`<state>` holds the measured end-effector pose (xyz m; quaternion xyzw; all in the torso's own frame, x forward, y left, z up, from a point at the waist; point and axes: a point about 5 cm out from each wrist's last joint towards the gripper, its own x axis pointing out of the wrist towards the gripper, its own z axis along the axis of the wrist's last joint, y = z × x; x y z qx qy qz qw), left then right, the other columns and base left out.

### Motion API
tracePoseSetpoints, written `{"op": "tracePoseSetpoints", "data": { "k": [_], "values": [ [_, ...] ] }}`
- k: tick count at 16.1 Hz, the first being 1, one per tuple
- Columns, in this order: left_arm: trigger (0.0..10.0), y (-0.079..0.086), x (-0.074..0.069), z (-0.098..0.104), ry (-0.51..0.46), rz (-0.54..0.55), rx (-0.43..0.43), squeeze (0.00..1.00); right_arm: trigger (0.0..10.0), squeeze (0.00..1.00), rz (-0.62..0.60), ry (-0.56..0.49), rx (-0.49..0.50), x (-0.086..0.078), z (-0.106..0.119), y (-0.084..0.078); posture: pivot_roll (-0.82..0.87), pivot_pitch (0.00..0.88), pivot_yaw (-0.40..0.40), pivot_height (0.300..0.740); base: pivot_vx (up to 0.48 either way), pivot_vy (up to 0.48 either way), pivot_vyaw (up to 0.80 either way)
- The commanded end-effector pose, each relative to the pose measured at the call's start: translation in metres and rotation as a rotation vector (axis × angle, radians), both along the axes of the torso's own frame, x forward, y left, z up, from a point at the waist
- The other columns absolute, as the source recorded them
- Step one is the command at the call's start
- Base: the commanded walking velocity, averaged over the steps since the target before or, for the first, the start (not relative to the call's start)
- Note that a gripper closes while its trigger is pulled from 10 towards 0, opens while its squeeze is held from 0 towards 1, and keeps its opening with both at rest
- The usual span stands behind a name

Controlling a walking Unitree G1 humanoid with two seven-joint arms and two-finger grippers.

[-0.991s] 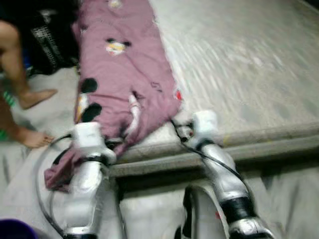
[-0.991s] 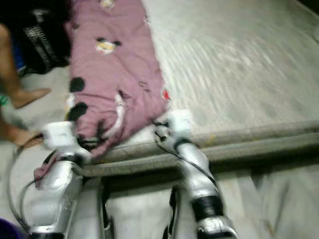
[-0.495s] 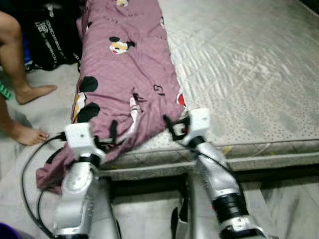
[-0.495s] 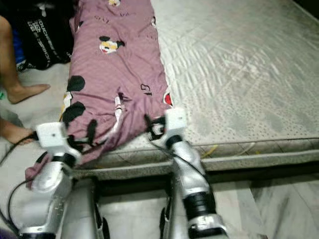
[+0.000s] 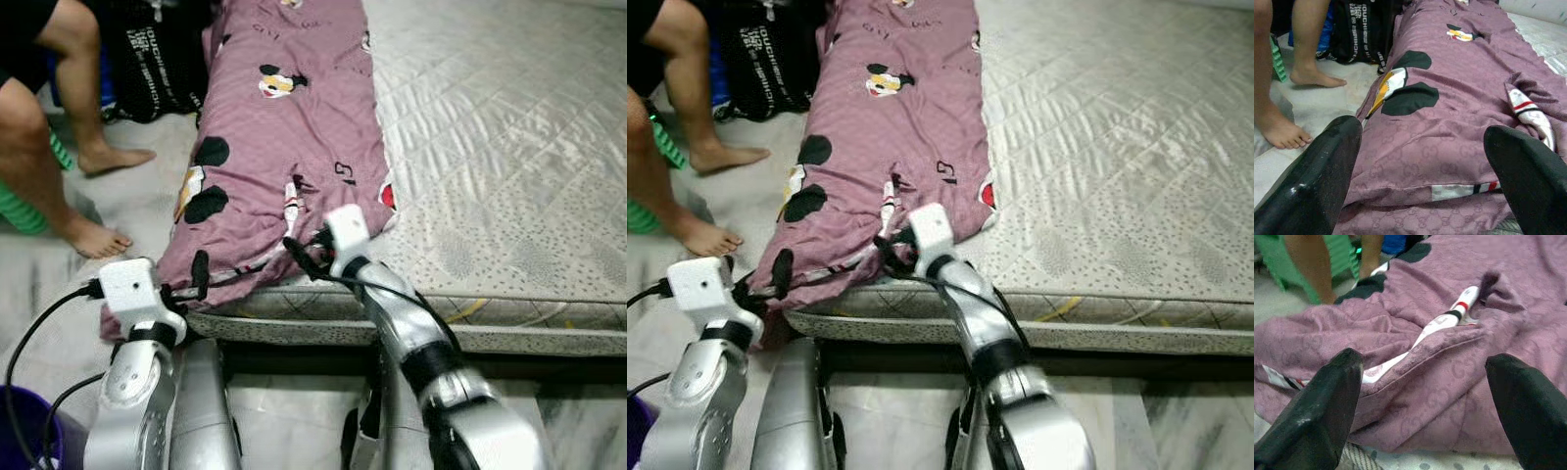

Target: Clean up the room

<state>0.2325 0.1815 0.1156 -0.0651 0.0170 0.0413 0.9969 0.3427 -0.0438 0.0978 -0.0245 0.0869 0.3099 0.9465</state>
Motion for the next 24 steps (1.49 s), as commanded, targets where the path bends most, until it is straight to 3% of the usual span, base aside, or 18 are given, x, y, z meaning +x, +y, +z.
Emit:
{"op": "tracePoseSetpoints", "data": {
  "k": [1,2,5,9,10,11,18,24],
  "values": [
    [10.0,0.002,-0.004,0.005,0.0,0.016,0.028,0.0,10.0,0.0,0.011,0.015,-0.017,0.001,-0.002,0.006,0.2,0.177,-0.081,0.535,0.0,0.0,0.0],
    [10.0,0.002,-0.004,0.006,-0.001,0.018,0.032,0.0,10.0,0.0,0.011,0.016,-0.015,0.002,-0.001,0.007,0.2,0.177,-0.081,0.535,0.0,0.0,0.0],
    [10.0,-0.006,-0.01,0.016,-0.016,0.013,0.047,0.0,10.0,0.0,-0.015,0.033,0.017,0.013,0.017,0.032,0.22,0.225,-0.1,0.535,0.0,0.0,0.0],
    [10.0,-0.011,-0.012,0.016,-0.003,0.018,0.032,0.0,10.0,0.0,-0.215,0.178,0.067,0.02,0.013,0.03,0.23,0.232,-0.117,0.535,0.0,0.0,0.0],
    [10.0,-0.011,-0.012,0.015,-0.001,0.021,0.031,0.0,3.3,0.0,-0.271,0.211,0.082,0.021,0.012,0.026,0.23,0.231,-0.12,0.535,0.0,0.0,0.0],
    [10.0,-0.01,-0.012,0.016,0.002,0.025,0.032,0.0,0.0,0.0,-0.313,0.238,0.09,0.022,0.009,0.024,0.23,0.231,-0.122,0.535,0.0,0.0,0.0],
    [10.0,-0.01,-0.007,0.016,0.003,0.034,0.037,0.0,0.0,0.0,-0.478,0.355,0.15,0.021,-0.007,-0.001,0.22,0.221,-0.117,0.535,0.0,0.0,0.0],
    [10.0,-0.008,0.0,0.019,-0.015,0.038,0.053,0.0,0.0,0.0,-0.495,0.37,0.211,0.024,-0.008,-0.017,0.21,0.202,-0.111,0.535,0.0,0.0,0.0]
  ]
}}
